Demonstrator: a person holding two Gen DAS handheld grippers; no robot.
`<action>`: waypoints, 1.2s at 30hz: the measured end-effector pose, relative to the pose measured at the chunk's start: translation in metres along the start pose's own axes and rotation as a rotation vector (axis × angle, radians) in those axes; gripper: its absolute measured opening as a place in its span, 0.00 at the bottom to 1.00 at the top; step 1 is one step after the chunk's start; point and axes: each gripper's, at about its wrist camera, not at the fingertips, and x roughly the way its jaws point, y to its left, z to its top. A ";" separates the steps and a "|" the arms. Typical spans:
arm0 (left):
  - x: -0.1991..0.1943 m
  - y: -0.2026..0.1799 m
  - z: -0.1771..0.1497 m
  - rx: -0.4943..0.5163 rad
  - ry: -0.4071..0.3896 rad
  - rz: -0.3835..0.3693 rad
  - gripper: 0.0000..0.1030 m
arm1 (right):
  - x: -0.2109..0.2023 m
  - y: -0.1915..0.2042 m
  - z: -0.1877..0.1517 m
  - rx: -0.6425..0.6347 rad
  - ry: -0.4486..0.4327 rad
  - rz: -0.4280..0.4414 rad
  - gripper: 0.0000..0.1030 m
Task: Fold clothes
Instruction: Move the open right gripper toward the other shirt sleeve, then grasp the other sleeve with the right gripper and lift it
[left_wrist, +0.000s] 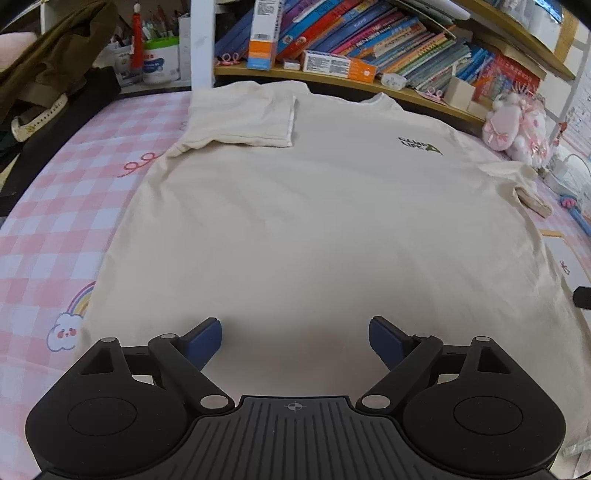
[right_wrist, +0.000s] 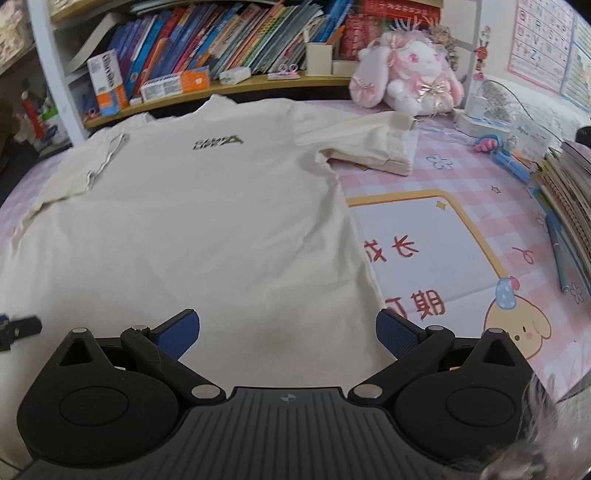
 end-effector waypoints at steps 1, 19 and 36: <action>0.000 0.000 0.001 -0.010 -0.001 0.006 0.87 | 0.000 -0.002 0.002 0.008 -0.004 0.002 1.00; 0.009 -0.108 -0.002 -0.077 -0.006 0.289 0.87 | 0.081 -0.119 0.091 0.093 0.040 0.248 0.93; 0.002 -0.164 -0.020 -0.102 0.074 0.397 0.87 | 0.193 -0.225 0.139 0.880 0.268 0.501 0.61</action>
